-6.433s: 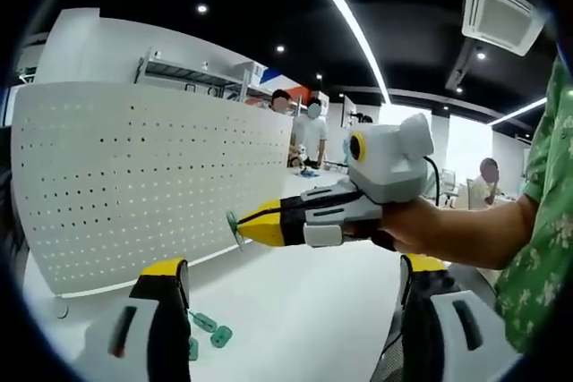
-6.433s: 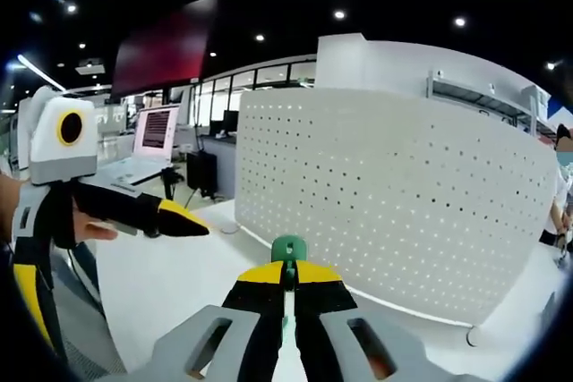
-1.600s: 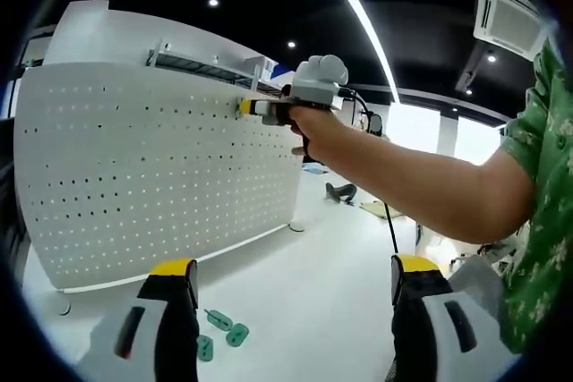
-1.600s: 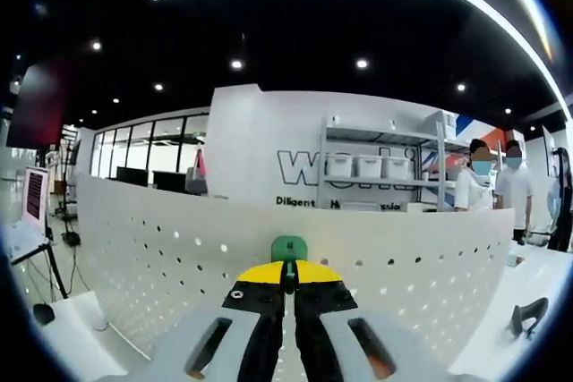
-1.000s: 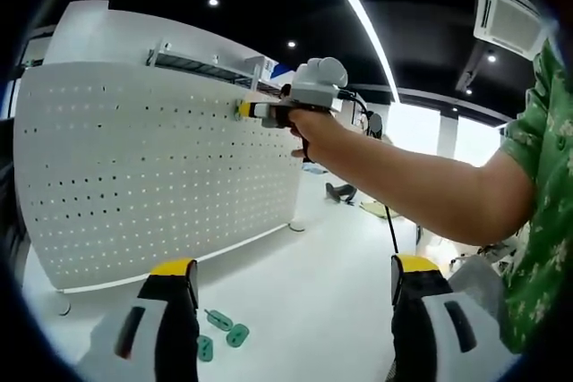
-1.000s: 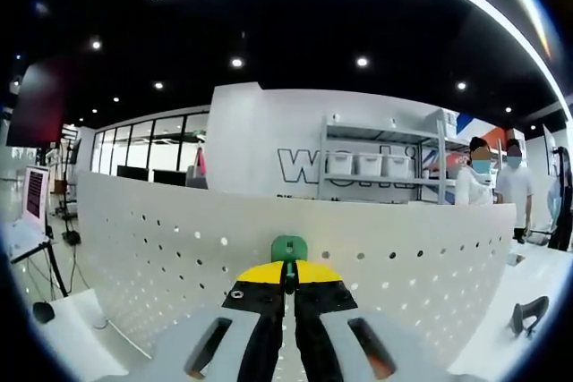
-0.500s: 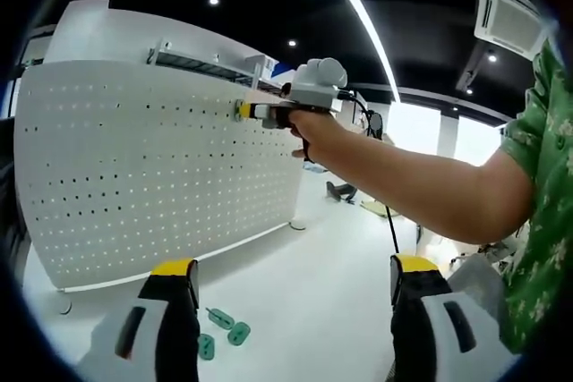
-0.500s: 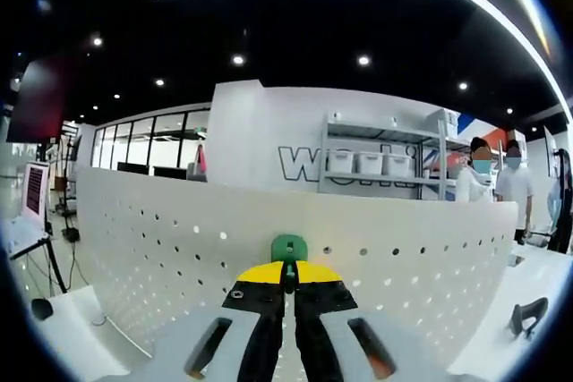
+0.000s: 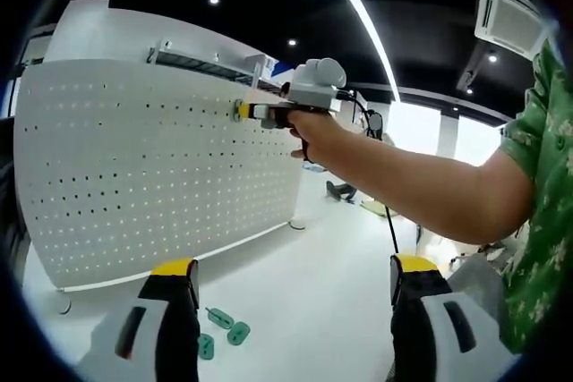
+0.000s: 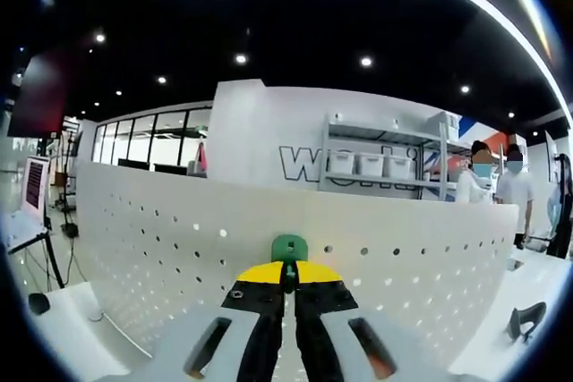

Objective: Insert the hook assembly into the mounting plate slot until the hook locks in place.

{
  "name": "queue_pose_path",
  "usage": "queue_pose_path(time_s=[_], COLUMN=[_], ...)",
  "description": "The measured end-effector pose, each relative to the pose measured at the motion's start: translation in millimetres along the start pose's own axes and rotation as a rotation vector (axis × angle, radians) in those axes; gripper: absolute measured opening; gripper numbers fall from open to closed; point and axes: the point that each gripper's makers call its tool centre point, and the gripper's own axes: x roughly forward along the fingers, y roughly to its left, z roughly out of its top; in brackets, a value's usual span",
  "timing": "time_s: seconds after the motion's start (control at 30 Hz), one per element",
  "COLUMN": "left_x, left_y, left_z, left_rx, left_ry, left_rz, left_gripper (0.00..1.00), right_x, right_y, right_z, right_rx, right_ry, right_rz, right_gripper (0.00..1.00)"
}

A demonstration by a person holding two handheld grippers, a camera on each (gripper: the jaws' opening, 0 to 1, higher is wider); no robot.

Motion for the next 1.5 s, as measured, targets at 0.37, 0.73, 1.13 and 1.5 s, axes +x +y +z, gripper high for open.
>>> queue_pose_path(time_s=[0.37, 0.73, 1.13, 1.5], left_x=[0.2, 0.7, 1.8, 1.7], left_y=[0.2, 0.3, -0.3, -1.3], left_z=[0.3, 1.1, 1.8, 1.5], left_rx=[0.001, -0.001, -0.003, -0.002], left_ry=[0.000, -0.003, -0.006, -0.005], left_rz=[0.000, -0.003, -0.008, -0.010], left_gripper=[0.90, 0.90, 0.90, 0.89], right_x=[-0.3, -0.4, -1.8, -0.9], right_y=[-0.3, -1.8, -0.8, -0.7], right_z=[0.8, -0.7, -2.2, -0.2], right_rx=[0.017, 0.016, 0.007, -0.028], right_ry=[-0.002, -0.002, -0.004, 0.031], right_rz=[0.007, 0.006, 0.010, 0.006], right_gripper=[0.03, 0.06, 0.02, 0.01])
